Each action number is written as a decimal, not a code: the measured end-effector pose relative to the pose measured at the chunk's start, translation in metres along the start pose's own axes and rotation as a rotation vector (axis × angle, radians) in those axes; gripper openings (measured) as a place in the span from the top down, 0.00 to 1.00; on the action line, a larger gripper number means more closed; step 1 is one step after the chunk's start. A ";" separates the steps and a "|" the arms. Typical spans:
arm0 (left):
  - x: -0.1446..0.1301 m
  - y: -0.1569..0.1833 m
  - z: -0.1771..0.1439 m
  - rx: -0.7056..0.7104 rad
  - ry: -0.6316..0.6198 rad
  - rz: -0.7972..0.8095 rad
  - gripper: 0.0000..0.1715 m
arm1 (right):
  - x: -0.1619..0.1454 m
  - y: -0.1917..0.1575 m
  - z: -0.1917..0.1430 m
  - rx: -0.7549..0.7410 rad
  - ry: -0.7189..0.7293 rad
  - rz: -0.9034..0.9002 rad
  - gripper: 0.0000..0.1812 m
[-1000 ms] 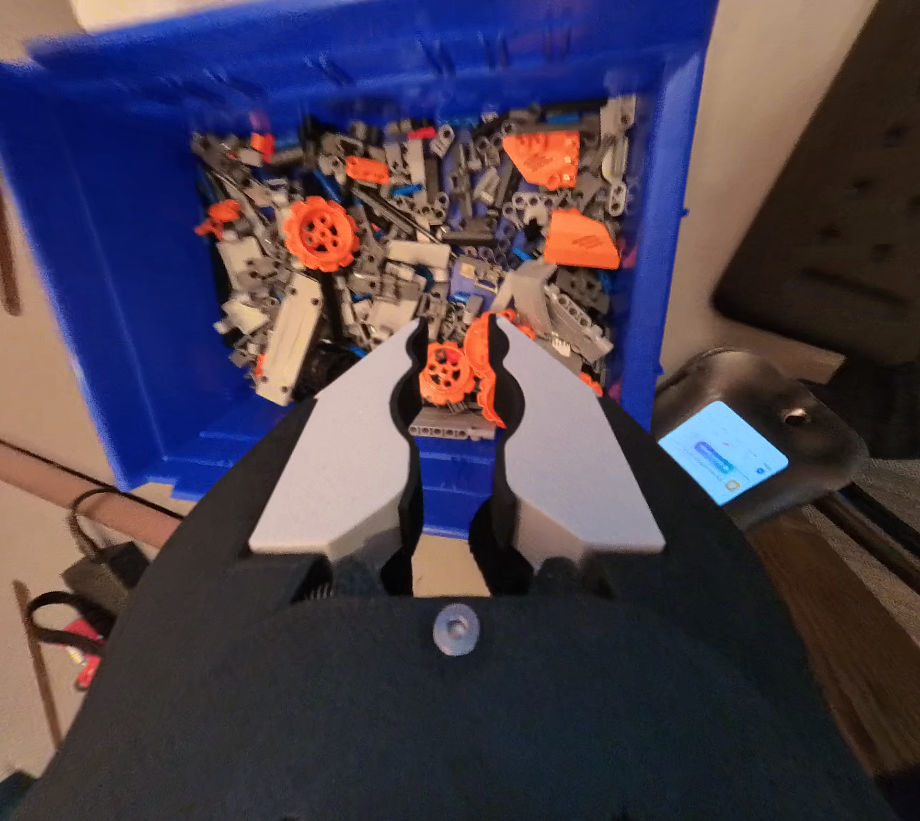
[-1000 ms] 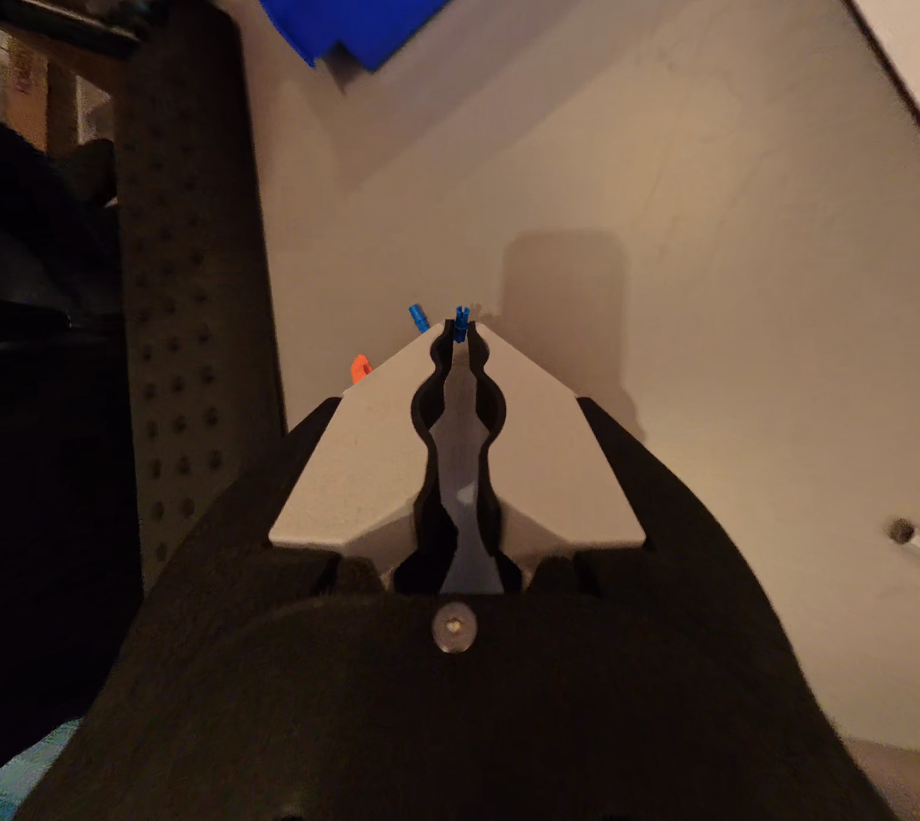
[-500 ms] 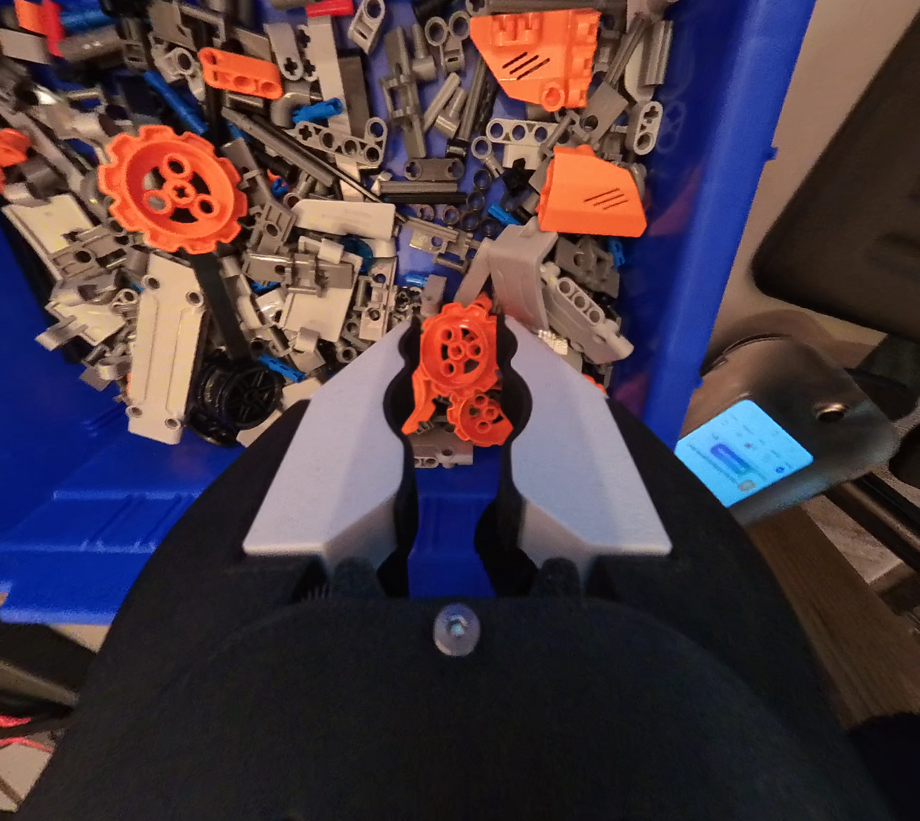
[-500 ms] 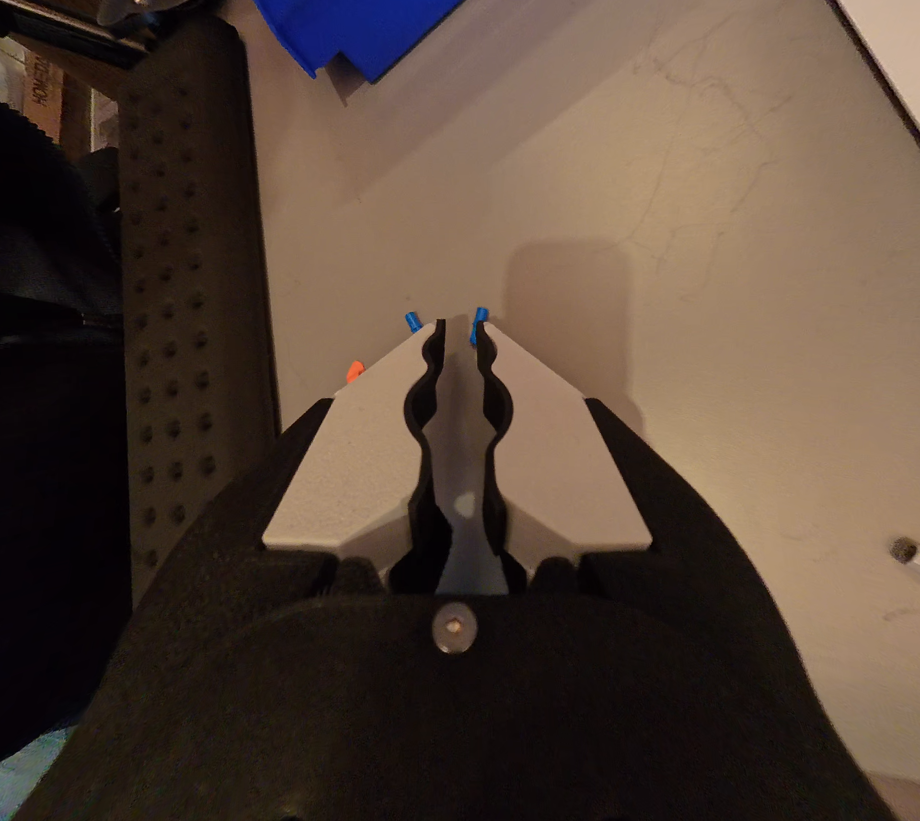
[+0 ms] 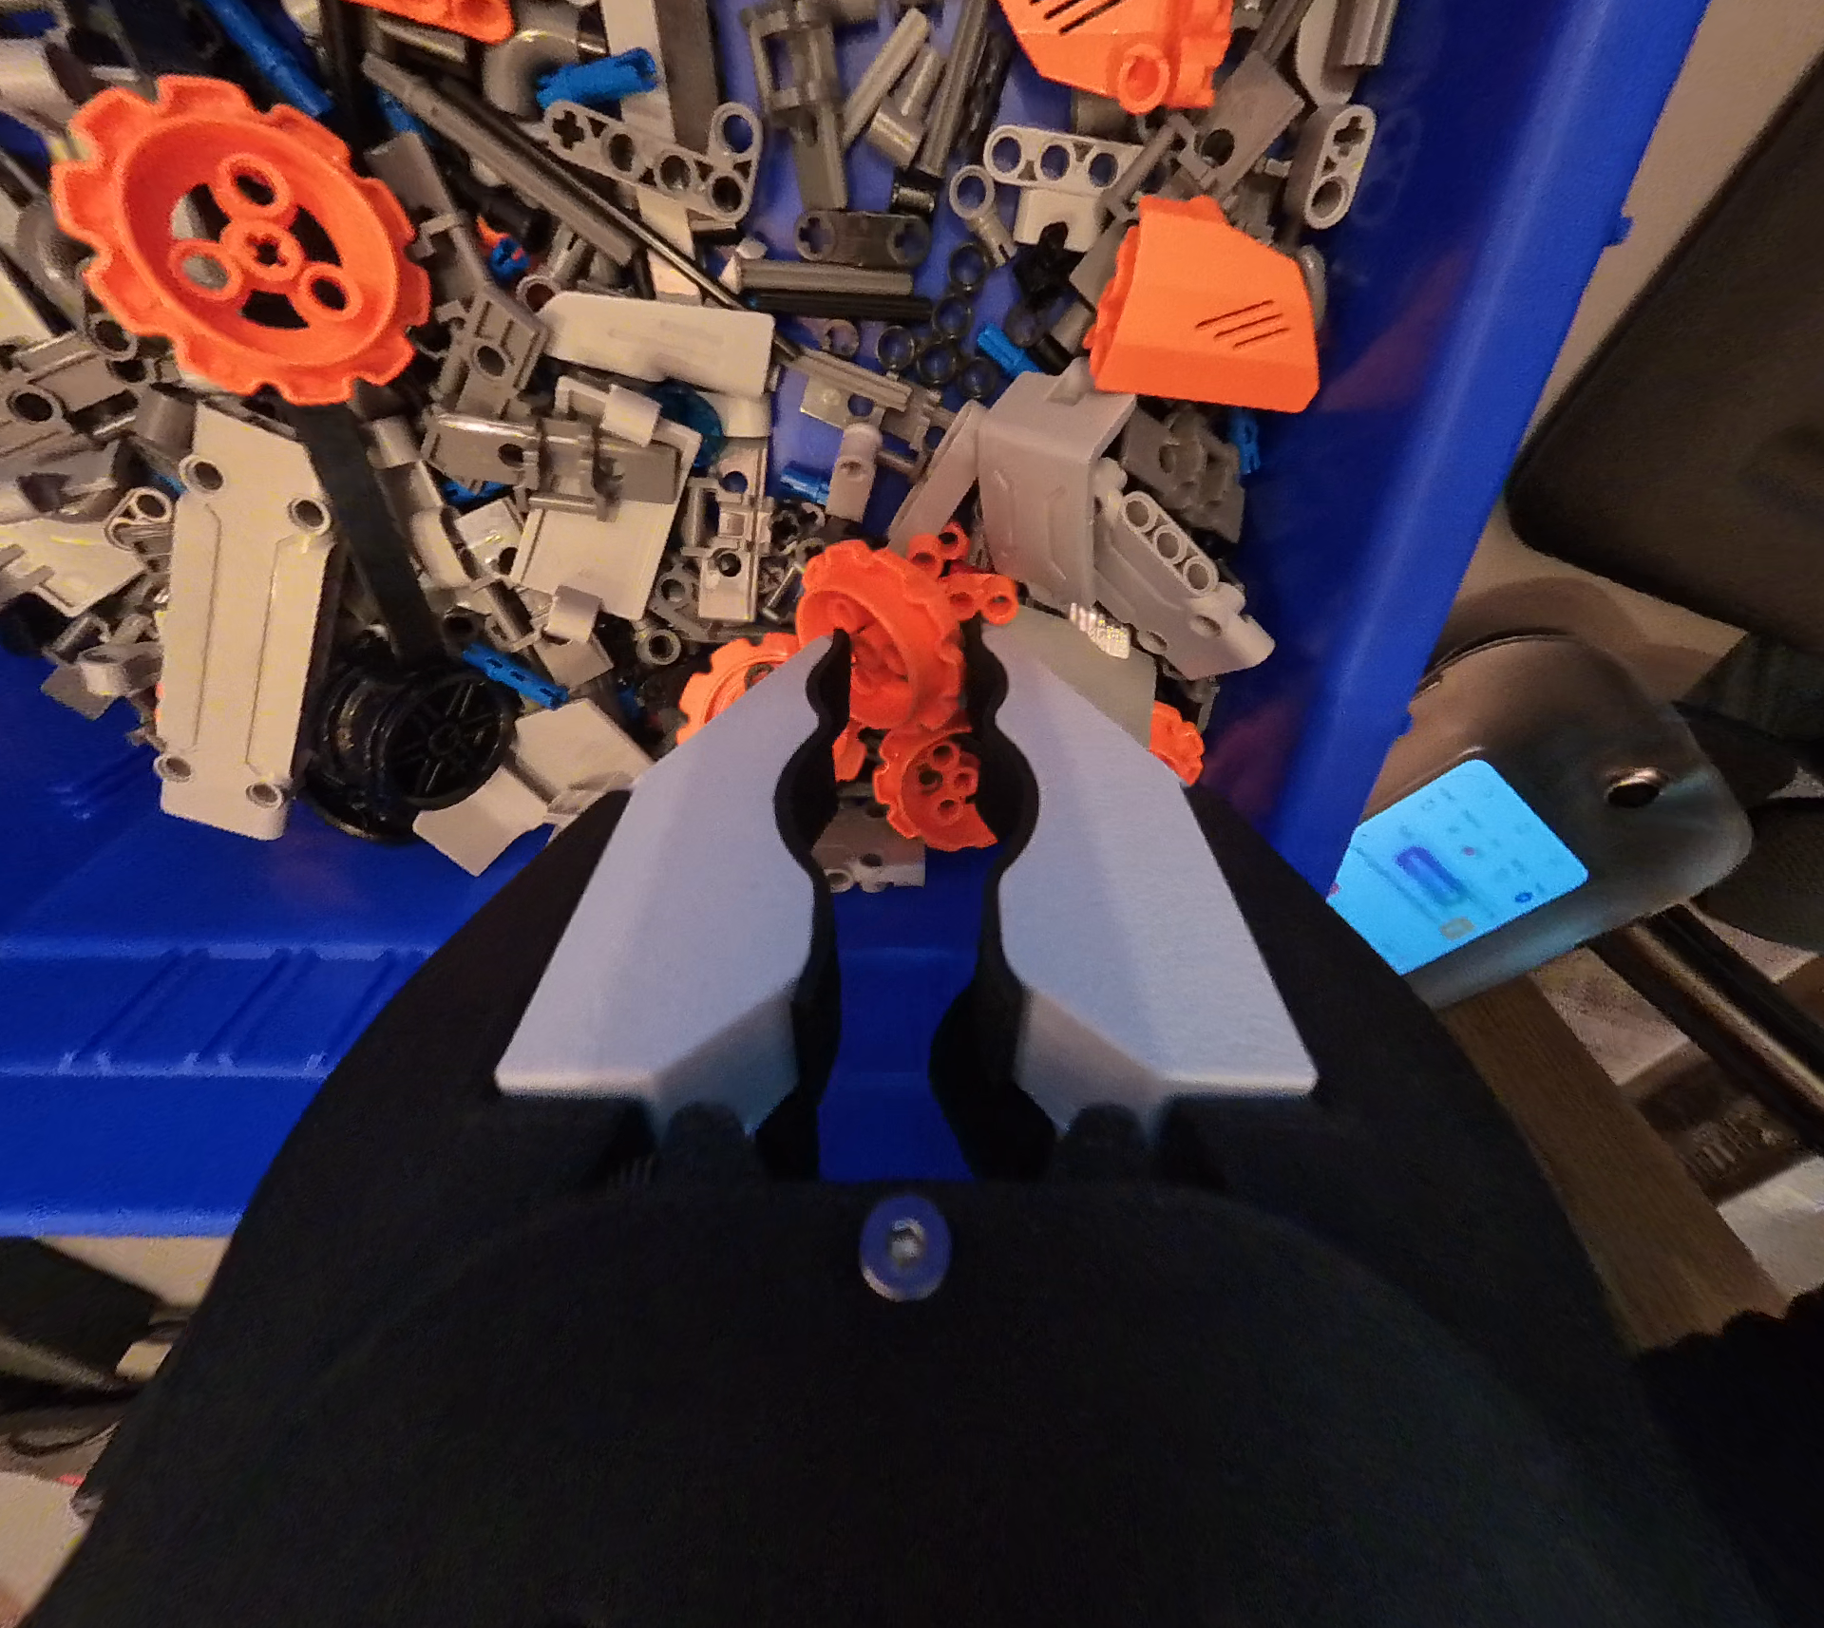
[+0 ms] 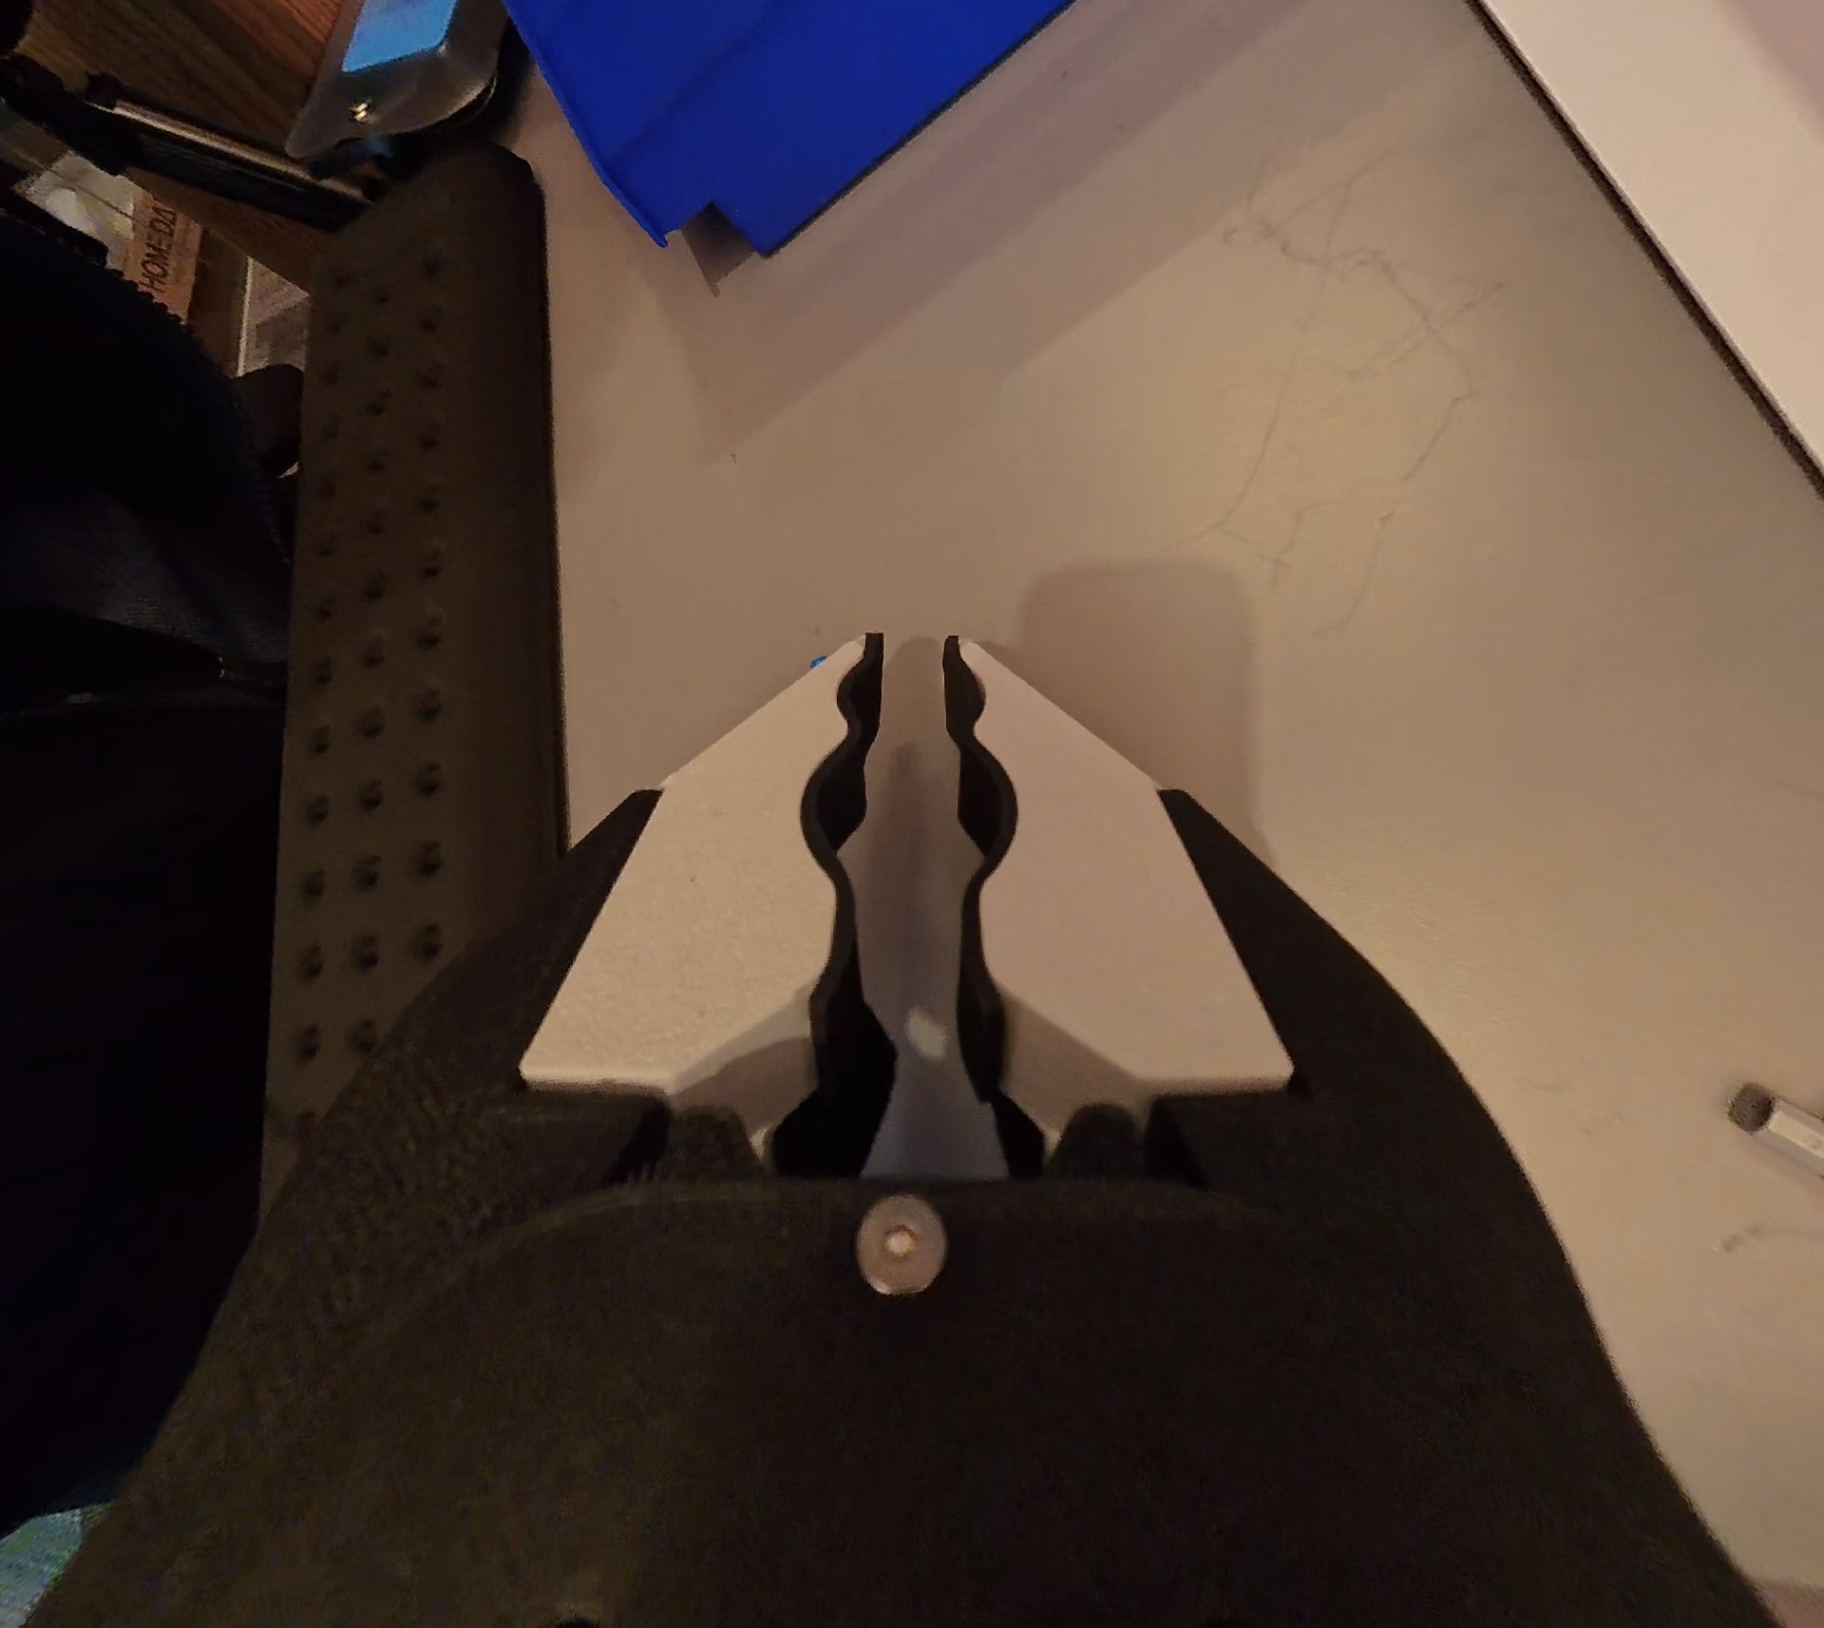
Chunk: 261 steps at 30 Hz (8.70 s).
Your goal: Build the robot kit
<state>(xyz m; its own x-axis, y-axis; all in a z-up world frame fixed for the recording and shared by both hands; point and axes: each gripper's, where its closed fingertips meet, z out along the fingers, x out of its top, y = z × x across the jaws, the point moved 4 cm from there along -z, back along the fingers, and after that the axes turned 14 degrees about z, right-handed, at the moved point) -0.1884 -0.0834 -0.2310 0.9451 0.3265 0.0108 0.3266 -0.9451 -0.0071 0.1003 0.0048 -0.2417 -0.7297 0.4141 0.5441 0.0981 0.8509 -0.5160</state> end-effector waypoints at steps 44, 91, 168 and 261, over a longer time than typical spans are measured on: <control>0.011 -0.015 -0.035 0.097 0.090 -0.003 0.77 | 0.005 -0.001 -0.004 0.052 0.051 0.011 0.94; 0.007 -0.093 -0.021 0.251 0.145 -0.114 0.81 | 0.004 0.003 -0.004 0.068 0.063 0.021 0.94; 0.074 0.014 0.017 -0.105 0.225 0.217 0.87 | 0.001 0.010 -0.002 0.110 0.084 0.038 0.93; 0.011 -0.058 0.007 0.157 0.062 -0.044 0.80 | 0.000 0.011 0.000 0.115 0.075 0.043 0.92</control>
<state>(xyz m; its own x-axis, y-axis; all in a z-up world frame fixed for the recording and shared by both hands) -0.1972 -0.0246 -0.2372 0.9292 0.3618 0.0759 0.3695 -0.9151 -0.1615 0.1014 0.0143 -0.2471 -0.6737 0.4758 0.5655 0.0465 0.7910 -0.6100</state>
